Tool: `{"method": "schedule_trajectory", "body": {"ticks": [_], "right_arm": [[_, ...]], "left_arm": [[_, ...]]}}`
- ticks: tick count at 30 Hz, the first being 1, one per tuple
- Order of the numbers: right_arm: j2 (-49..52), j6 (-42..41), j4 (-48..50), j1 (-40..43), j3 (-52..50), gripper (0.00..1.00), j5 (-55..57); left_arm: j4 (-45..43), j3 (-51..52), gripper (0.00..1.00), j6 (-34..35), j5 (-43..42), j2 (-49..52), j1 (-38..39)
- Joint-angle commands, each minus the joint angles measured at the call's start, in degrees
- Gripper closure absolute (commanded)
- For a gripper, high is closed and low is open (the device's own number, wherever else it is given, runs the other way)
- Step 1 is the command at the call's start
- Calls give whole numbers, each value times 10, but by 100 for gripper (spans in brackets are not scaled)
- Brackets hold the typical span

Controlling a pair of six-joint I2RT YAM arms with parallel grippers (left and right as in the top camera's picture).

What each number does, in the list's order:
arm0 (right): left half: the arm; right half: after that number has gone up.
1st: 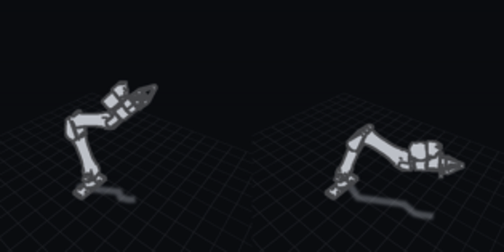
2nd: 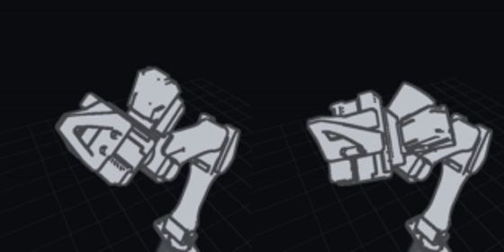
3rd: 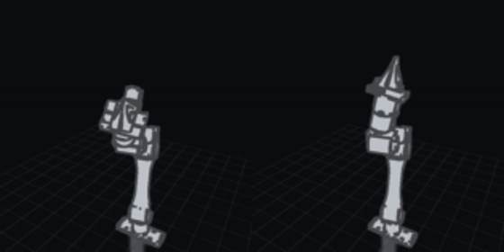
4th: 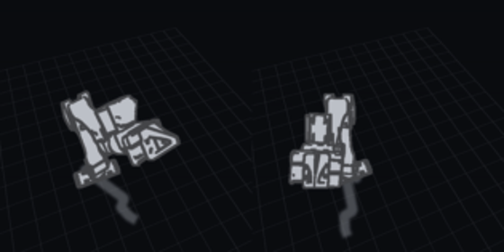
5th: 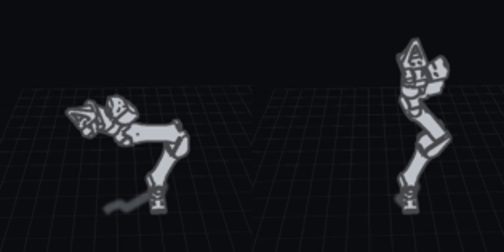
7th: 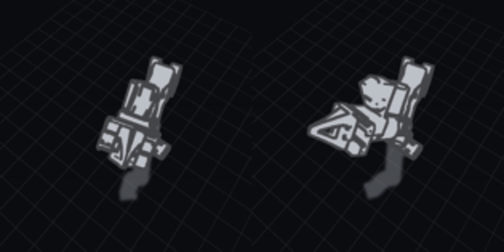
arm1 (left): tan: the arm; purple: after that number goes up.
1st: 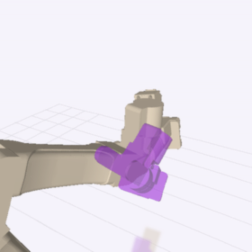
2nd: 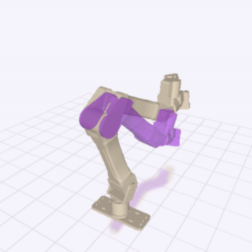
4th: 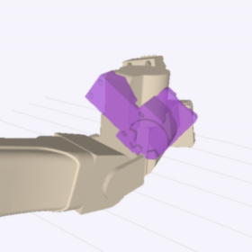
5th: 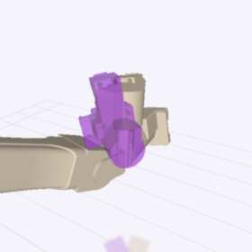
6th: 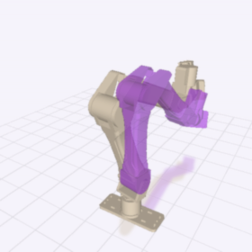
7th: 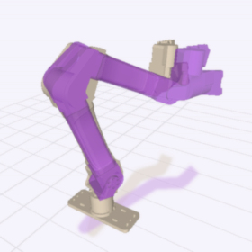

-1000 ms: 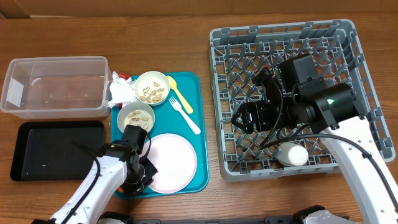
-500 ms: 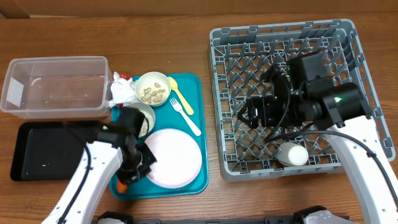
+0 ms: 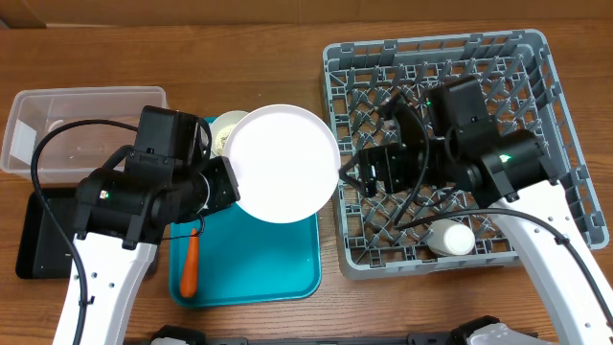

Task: Sort waste into correct bins and load items into the dishwasher rack
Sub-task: 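Pass the white plate from the left gripper to the right gripper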

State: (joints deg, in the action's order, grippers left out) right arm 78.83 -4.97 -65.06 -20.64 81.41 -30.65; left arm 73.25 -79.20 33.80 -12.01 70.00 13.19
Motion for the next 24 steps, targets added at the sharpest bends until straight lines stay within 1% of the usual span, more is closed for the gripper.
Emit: {"method": "schedule_trajectory", "body": {"ticks": [1, 4, 5, 6, 7, 10, 11, 12, 13, 14, 15, 16, 17, 20, 21, 24], "right_arm": [[15, 38, 34, -16, 2, 4, -33], [37, 44, 56, -33, 2, 4, -34], [43, 44, 60, -37, 2, 7, -37], [51, 44, 64, -40, 2, 14, -44], [57, 50, 69, -42, 2, 26, -54], [64, 55, 89, -44, 2, 55, -76], [63, 55, 93, -44, 2, 62, -79], [61, 55, 94, -44, 3, 71, -80], [58, 55, 94, -44, 5, 83, -79], [54, 55, 92, -42, 7, 88, -76], [49, 54, 85, -39, 11, 95, -67], [45, 54, 80, -35, 14, 96, -59], [34, 48, 59, -20, 26, 96, -22], [13, 7, 7, 26, 53, 96, 76], [8, -3, -11, 43, 62, 96, 105], [-3, -21, -57, 106, 81, 96, 195]], "left_arm": [[-6, -11, 96, -24, -14, -4, 4], [-20, -14, 96, -39, -48, -5, 9], [-23, -16, 96, -41, -50, -5, 12], [-28, -17, 96, -46, -49, -5, 17], [-34, -17, 96, -53, -49, -6, 23], [-40, -17, 96, -56, -31, -6, 39], [-40, -17, 96, -56, -18, -6, 45], [-39, -17, 96, -56, -7, -6, 49], [-38, -17, 96, -56, 4, -6, 51], [-36, -17, 85, -56, 12, -6, 51], [-34, -17, 63, -56, 22, -6, 51], [-32, -17, 52, -56, 26, -6, 51], [-29, -17, 27, -56, 44, -6, 51], [-21, -19, 22, -56, 65, -6, 51], [-17, -22, 19, -56, 73, -6, 51], [-6, -35, 18, -56, 89, -6, 51]]}}
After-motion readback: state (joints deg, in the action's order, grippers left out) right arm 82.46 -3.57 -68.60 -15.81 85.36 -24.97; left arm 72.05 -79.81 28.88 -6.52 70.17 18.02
